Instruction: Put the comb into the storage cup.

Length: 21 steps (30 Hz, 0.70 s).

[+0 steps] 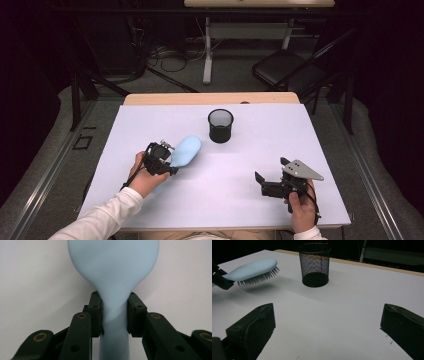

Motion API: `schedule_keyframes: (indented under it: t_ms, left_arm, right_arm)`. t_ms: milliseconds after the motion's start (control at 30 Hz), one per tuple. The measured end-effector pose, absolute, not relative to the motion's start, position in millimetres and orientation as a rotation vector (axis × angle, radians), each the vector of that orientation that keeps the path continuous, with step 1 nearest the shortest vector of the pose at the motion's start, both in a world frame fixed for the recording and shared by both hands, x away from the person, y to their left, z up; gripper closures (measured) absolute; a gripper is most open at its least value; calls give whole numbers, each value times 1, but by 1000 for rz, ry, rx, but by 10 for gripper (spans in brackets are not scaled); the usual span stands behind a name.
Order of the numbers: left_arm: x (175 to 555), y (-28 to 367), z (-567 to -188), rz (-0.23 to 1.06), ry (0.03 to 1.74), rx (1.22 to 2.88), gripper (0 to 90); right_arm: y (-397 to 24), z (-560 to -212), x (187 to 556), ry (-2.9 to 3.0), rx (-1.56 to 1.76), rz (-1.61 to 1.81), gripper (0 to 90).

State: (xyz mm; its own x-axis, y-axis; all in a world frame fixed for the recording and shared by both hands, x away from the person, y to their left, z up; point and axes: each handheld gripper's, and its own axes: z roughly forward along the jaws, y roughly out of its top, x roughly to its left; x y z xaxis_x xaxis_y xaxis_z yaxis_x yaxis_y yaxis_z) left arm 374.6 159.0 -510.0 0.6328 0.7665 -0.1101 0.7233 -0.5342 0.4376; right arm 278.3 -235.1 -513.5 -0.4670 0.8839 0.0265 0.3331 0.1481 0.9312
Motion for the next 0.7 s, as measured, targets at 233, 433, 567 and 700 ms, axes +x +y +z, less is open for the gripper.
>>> schedule_keyframes:
  t_ms: [233,433,567,700]
  left_arm:
    - [379,164,-503,155,1180,2374,697]
    - [381,165,-495,181,1176,2338,697]
    - [381,166,-491,218,1164,2316,697]
    - [383,166,-488,227,1158,2293,697]
  right_arm:
    - [-235,-514,279,1885,1159,1308,0]
    - [-235,-514,279,1888,1157,1308,0]
    - [-235,-514,278,1887,1160,1307,0]
    - [-235,-514,279,1890,1161,1302,0]
